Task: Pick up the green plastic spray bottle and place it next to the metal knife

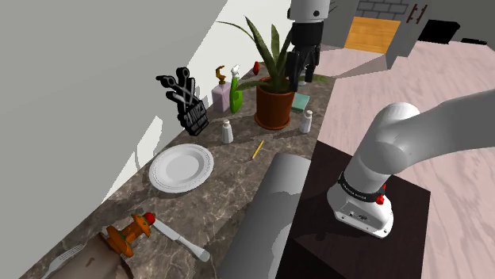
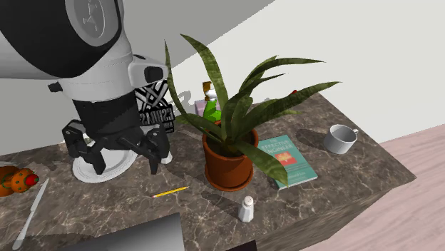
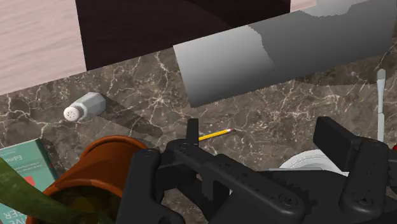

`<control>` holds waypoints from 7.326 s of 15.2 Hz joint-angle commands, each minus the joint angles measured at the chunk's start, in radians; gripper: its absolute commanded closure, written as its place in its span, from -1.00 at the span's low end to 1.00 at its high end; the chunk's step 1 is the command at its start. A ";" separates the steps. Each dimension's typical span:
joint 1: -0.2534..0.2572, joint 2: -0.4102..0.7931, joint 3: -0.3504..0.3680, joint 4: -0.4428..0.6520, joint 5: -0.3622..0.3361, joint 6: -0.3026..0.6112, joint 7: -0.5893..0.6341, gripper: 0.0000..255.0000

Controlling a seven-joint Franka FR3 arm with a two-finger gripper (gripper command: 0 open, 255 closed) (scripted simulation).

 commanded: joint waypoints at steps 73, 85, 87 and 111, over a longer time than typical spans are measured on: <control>-0.108 1.507 0.049 1.582 -0.340 -0.173 0.800 1.00; -0.039 1.190 0.097 1.228 -0.304 -0.160 0.935 1.00; -0.023 1.138 0.109 1.178 -0.293 -0.166 0.966 1.00; 0.219 0.862 0.314 1.128 -0.133 -0.429 1.429 1.00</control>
